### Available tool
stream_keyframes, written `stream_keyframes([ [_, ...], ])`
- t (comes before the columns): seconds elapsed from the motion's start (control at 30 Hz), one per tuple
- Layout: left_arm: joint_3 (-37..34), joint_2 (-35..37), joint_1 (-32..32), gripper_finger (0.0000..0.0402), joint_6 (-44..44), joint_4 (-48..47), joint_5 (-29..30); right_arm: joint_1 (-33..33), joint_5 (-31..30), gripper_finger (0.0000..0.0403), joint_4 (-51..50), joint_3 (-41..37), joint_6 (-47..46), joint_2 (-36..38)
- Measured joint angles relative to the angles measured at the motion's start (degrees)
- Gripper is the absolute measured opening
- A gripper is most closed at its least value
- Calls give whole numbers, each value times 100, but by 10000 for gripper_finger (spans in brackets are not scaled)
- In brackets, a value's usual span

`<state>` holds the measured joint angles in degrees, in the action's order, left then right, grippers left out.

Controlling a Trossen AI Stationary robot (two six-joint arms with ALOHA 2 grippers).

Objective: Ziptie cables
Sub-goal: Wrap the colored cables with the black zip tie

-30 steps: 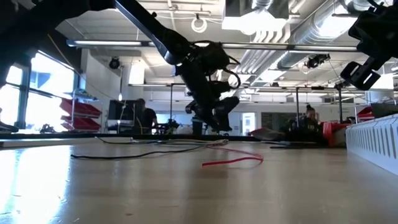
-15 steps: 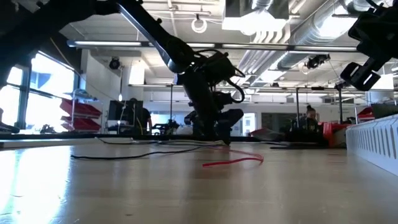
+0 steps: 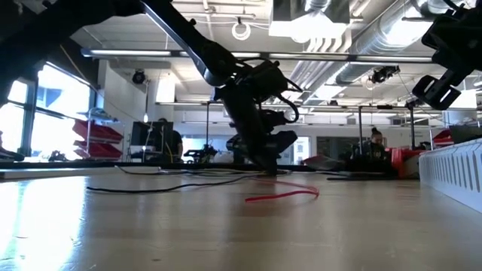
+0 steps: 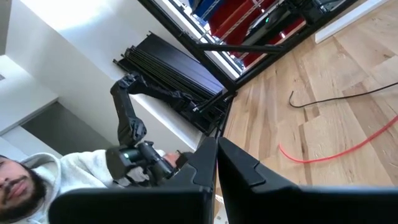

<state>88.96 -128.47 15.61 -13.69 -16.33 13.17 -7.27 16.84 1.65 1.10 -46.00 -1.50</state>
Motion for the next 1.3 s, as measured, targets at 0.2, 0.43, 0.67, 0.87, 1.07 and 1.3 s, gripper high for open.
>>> stream_keyframes([
  [0.2, -27, 938, -116, 3, 433, -31, -77, 0, 0, 0, 2, 0, 0, 0],
  [0.43, -13, 2862, -871, 1, 1067, -103, 230, -2, 0, 0, 1, 0, 0, 0],
  [0.67, -8, 4557, -2307, 0, 1364, -500, 1513, -1, 0, 0, 0, 0, 0, 0],
  [0.87, -4, 5325, -3780, 0, 1263, -690, 3700, -2, 0, 0, 0, 2, 0, 0],
  [1.07, -10, 5326, -4402, 0, 784, -776, 4195, -2, 0, 0, 0, 0, 0, 0],
  [1.3, -13, 5041, -3887, 0, 640, -1609, 4240, 0, 0, 0, 0, 0, 0, 0],
])
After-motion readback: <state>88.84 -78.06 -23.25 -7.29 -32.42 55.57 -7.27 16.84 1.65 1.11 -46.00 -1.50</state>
